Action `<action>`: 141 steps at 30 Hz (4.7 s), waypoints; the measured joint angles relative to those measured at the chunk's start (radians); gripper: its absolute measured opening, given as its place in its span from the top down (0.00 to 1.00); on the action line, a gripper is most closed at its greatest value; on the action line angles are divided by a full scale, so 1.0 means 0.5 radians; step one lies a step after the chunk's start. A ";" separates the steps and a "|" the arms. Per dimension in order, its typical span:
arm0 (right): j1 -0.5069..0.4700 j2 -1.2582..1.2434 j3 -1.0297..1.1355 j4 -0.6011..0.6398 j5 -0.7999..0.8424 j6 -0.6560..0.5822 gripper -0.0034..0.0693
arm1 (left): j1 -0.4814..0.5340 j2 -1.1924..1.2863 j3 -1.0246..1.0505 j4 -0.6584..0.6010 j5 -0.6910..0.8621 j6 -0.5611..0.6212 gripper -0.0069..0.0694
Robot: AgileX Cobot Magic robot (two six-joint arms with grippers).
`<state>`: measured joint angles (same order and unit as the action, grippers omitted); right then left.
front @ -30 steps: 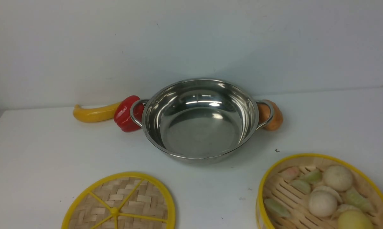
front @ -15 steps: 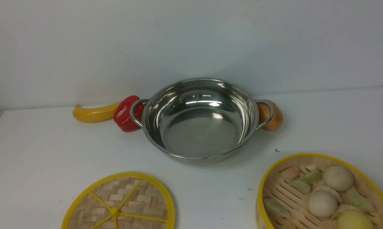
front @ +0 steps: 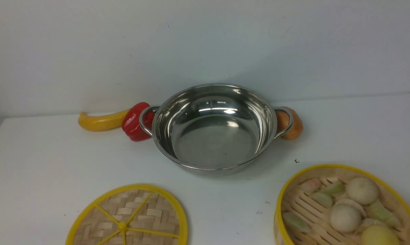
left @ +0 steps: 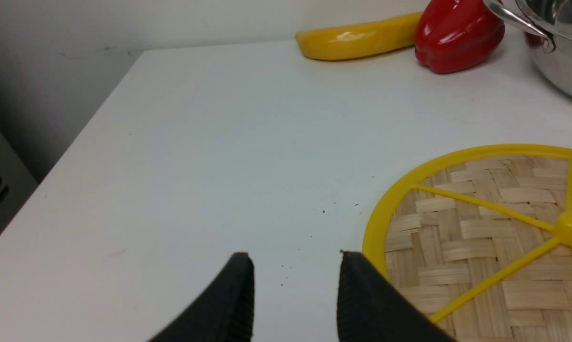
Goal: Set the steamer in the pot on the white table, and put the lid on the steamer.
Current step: 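Reach for and grasp the rim of the bamboo steamer holding the buns with the right gripper, then place the bamboo steamer basket of food into the steel pot with the right gripper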
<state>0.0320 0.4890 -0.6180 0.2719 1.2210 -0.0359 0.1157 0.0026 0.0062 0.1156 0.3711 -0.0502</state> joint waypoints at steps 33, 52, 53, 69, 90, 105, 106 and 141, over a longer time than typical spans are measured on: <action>0.000 2.056 -0.283 -0.337 -0.664 0.182 0.61 | 0.000 0.000 0.000 0.000 0.000 0.000 0.59; 0.000 2.076 -0.283 -0.459 -0.655 0.285 0.61 | 0.000 0.000 0.000 0.000 0.000 0.000 0.59; 0.000 2.076 -0.283 -0.457 -0.655 0.285 0.61 | 0.000 0.000 0.000 0.000 0.000 0.000 0.59; 0.000 2.173 -0.283 -0.397 -0.655 0.286 0.61 | 0.000 0.000 0.000 0.000 0.000 0.000 0.59; 0.004 2.173 -0.316 -0.489 -0.635 0.170 0.88 | 0.000 0.000 0.000 0.000 0.000 0.000 0.59; 0.004 2.168 -0.900 -0.512 -0.251 -0.148 0.88 | 0.000 0.000 0.000 0.000 0.000 0.000 0.59; 0.004 2.168 -0.939 -0.505 -0.225 -0.195 0.88 | 0.000 0.000 0.000 0.000 0.000 0.000 0.59; 0.132 2.585 -1.990 -0.242 0.040 -0.919 0.88 | 0.000 0.000 0.000 0.000 0.000 0.000 0.59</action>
<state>0.0978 1.7816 -1.6128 0.1510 1.2410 -0.4953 0.1157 0.0026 0.0062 0.1156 0.3711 -0.0502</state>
